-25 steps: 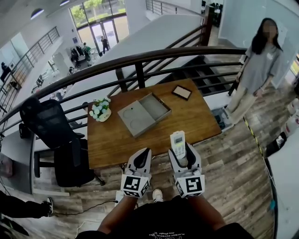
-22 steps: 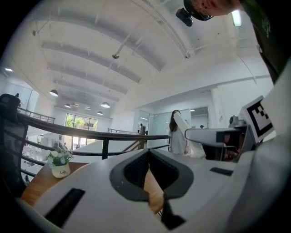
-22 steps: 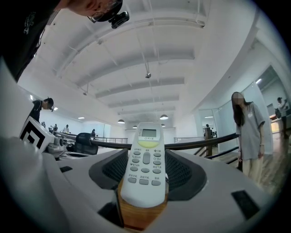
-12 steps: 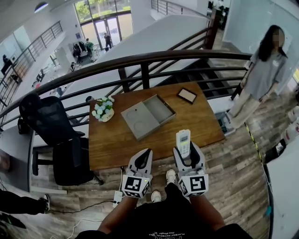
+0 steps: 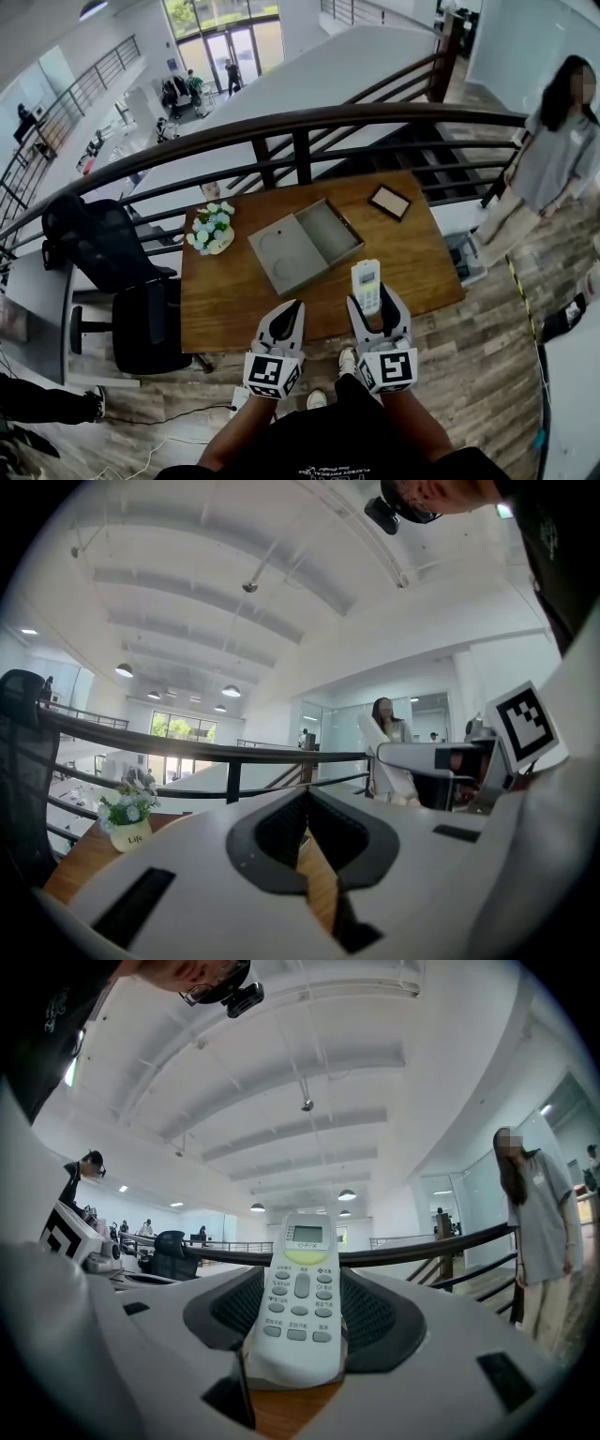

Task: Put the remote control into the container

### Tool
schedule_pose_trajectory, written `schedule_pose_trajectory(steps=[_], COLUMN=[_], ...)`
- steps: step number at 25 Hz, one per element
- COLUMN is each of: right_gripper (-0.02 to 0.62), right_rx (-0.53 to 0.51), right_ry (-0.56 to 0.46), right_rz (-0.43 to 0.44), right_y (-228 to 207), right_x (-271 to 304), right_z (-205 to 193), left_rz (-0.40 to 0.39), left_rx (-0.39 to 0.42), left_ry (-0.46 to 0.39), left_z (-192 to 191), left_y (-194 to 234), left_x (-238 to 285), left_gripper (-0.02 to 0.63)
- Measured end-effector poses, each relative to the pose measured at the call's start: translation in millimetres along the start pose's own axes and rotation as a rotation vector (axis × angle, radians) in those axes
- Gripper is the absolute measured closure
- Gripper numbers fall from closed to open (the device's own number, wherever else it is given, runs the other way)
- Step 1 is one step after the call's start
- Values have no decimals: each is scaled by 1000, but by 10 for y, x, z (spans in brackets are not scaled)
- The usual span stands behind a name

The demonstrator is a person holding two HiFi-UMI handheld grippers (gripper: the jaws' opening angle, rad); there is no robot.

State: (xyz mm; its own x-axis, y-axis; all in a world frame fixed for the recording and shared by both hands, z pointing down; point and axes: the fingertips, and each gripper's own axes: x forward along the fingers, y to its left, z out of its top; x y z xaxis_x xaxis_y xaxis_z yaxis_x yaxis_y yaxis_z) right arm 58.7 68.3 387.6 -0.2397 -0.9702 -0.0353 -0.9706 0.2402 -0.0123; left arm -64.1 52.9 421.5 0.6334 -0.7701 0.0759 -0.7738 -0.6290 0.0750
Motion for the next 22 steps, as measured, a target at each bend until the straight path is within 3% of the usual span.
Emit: schedule_pose_trajectory(steps=[11, 22], right_gripper=[331, 331], right_rx=[89, 72], right_ry=[17, 46], right_rz=[71, 166], right_y=[-543, -924], right_x=[707, 1180], right_z=[-104, -254], left_rz=[75, 147], left_rx=[19, 34], left_ry=[19, 58], left_z=[25, -26], left_y=[197, 282], left_x=[774, 1315], left_gripper=[600, 600])
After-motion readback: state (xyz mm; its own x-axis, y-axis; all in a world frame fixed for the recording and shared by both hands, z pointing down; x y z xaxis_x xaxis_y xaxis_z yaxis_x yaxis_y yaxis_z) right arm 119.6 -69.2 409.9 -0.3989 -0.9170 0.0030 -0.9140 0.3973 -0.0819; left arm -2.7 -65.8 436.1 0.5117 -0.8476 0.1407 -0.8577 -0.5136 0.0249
